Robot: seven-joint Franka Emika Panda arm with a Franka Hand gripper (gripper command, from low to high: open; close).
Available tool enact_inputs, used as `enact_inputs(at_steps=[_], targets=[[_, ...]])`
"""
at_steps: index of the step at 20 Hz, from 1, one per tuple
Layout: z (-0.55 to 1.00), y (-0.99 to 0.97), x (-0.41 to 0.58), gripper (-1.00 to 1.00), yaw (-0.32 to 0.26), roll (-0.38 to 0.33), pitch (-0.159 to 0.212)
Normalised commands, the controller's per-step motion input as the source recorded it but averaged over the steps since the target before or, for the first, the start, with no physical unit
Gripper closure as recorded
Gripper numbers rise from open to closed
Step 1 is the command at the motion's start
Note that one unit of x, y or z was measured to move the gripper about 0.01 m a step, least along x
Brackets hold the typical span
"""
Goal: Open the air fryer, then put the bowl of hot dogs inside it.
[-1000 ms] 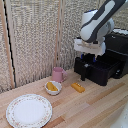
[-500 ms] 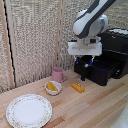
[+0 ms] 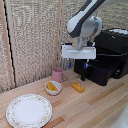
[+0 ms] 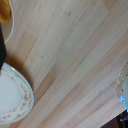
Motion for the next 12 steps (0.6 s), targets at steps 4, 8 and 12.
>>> enact_inputs(at_steps=[4,8,12], targets=[[-0.18,0.46,0.173,-1.00,0.164,0.133,-0.041],[-0.20,0.41,0.087,-1.00,0.207,0.023,0.000],[-0.25,0.30,0.065,-1.00,0.204,0.000,-0.029]])
